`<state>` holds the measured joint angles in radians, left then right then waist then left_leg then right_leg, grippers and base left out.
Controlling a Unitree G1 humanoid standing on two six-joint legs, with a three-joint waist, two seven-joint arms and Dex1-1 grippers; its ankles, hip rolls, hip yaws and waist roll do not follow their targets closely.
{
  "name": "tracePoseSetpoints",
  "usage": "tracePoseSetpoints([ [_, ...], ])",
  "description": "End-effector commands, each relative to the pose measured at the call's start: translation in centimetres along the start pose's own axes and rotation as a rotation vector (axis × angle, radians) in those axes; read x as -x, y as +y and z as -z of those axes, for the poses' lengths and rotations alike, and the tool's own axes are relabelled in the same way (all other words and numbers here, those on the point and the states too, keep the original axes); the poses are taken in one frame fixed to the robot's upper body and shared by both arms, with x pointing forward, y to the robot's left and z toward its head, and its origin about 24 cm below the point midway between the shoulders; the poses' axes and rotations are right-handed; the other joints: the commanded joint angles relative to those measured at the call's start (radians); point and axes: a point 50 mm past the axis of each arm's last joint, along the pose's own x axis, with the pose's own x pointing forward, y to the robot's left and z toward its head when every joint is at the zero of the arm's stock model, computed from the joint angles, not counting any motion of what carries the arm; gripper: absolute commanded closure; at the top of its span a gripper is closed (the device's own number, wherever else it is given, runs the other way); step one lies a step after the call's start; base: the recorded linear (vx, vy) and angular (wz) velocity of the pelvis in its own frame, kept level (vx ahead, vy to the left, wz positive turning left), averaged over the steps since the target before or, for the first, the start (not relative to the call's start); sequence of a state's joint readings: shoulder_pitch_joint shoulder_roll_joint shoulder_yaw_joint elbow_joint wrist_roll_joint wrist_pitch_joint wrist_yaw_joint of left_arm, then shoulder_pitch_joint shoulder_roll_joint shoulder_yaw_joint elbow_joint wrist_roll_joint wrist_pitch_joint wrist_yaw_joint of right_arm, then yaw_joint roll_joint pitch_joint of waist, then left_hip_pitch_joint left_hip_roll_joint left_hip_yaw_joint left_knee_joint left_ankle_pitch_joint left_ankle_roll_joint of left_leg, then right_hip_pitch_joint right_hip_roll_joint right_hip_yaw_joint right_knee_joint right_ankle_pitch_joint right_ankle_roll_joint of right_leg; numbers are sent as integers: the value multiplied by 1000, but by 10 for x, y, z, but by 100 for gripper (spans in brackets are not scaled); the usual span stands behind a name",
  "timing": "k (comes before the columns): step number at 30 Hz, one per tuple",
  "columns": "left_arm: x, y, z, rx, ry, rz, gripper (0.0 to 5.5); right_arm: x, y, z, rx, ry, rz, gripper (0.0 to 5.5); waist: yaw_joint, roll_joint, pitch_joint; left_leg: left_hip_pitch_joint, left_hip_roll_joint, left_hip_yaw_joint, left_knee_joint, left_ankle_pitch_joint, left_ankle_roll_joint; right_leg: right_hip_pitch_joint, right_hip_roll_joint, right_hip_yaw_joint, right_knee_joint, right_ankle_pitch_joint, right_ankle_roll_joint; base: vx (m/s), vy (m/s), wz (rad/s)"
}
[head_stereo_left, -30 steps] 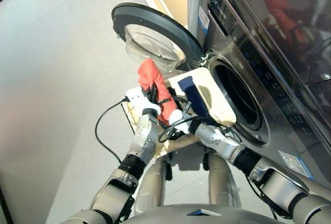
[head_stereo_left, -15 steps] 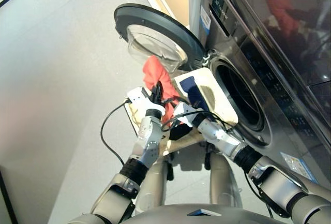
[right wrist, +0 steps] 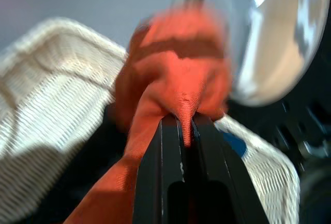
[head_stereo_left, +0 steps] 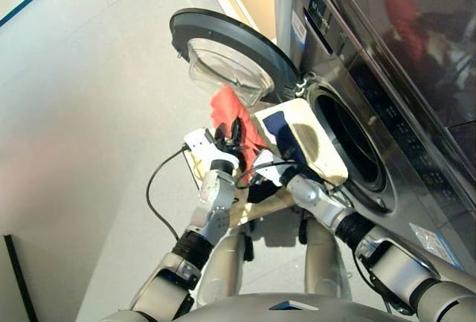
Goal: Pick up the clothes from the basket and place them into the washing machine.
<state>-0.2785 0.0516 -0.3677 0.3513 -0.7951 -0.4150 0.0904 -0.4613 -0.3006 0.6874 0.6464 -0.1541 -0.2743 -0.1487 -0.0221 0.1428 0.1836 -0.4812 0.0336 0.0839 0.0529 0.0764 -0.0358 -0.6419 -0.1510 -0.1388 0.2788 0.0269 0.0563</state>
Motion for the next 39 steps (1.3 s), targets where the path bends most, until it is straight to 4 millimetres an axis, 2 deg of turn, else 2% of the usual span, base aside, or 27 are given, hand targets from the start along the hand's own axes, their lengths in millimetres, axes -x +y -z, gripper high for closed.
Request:
tracePoseSetpoints([
  [1,-10,4,-36,0,-178,2,0,-17,-12,-37,1,-164,123,550,7,-19,8,8,-100,-6,13,-52,47,101,63,0,-170,70,29,0,0,0],
  [2,-7,18,-40,-14,-200,-65,0,-12,-24,-28,6,-137,208,550,6,-16,9,2,-100,-3,16,-54,48,97,64,2,-170,69,29,0,0,0],
  [7,3,51,-54,-69,-261,-237,0,2,-54,1,48,-11,439,550,7,-10,10,-12,-100,0,22,-53,49,80,63,2,-165,70,28,0,0,0],
  [10,9,69,-59,-109,-277,-330,0,15,-80,18,72,66,590,550,5,-4,16,-23,-102,-1,20,-49,48,64,61,1,-161,72,28,0,0,0],
  [13,13,84,-60,-148,-270,-404,0,28,-113,35,103,160,766,550,10,5,27,-44,-104,-5,18,-43,47,37,58,0,-155,74,29,0,0,0],
  [17,16,93,-60,-172,-261,-446,0,44,-166,41,180,235,987,550,20,18,50,-113,-111,-7,34,-38,51,-40,55,0,-127,76,26,-31,5,20],
  [19,15,93,-62,-185,-257,-436,0,47,-196,39,236,266,1055,550,28,24,62,-172,-115,-11,61,-40,55,-98,54,1,-99,74,21,-37,-3,37],
  [20,16,94,-63,-193,-257,-435,0,48,-214,33,276,276,1094,550,38,29,62,-196,-115,-24,81,-71,52,-124,57,9,-76,45,28,0,0,0],
  [23,16,94,-69,-196,-268,-427,0,57,-263,20,273,320,1253,550,57,33,69,-310,-113,-26,160,-93,63,-225,47,18,-8,36,22,-56,-15,69],
  [26,17,94,-75,-217,-273,-417,0,77,-315,0,234,365,1439,550,81,40,70,-427,-106,-32,254,-115,75,-342,38,22,86,18,16,-82,9,203],
  [29,18,92,-75,-242,-257,-393,0,86,-339,-19,196,322,1528,550,86,39,65,-502,-102,-33,317,-131,82,-419,34,29,156,6,13,-40,16,228],
  [32,17,91,-73,-244,-252,-380,0,86,-346,-29,192,266,1537,550,87,32,52,-529,-101,-38,333,-137,84,-452,28,29,184,0,9,0,0,0],
  [33,16,90,-72,-241,-249,-375,0,84,-344,-27,194,278,1515,550,88,28,48,-527,-101,-40,327,-137,83,-452,29,29,184,0,9,0,0,0],
  [34,15,89,-72,-241,-246,-369,0,78,-342,-28,159,266,1473,421,89,23,45,-526,-101,-41,324,-135,82,-448,27,26,179,2,8,0,0,0],
  [35,14,89,-72,-237,-246,-362,0,75,-341,-27,154,271,1431,43,90,19,43,-523,-101,-41,318,-134,81,-445,27,25,174,4,7,0,0,0],
  [36,14,89,-71,-240,-237,-354,0,67,-337,-28,274,300,1343,0,92,10,40,-515,-100,-41,308,-129,79,-438,27,23,164,9,6,0,0,0],
  [37,15,89,-71,-243,-238,-347,0,64,-337,-32,281,280,1330,0,89,10,40,-513,-101,-41,303,-128,78,-434,28,23,157,13,6,0,0,0],
  [39,15,88,-71,-239,-238,-334,0,58,-328,-25,184,264,1264,0,88,5,37,-507,-103,-41,290,-122,75,-427,29,23,141,21,7,0,0,0],
])
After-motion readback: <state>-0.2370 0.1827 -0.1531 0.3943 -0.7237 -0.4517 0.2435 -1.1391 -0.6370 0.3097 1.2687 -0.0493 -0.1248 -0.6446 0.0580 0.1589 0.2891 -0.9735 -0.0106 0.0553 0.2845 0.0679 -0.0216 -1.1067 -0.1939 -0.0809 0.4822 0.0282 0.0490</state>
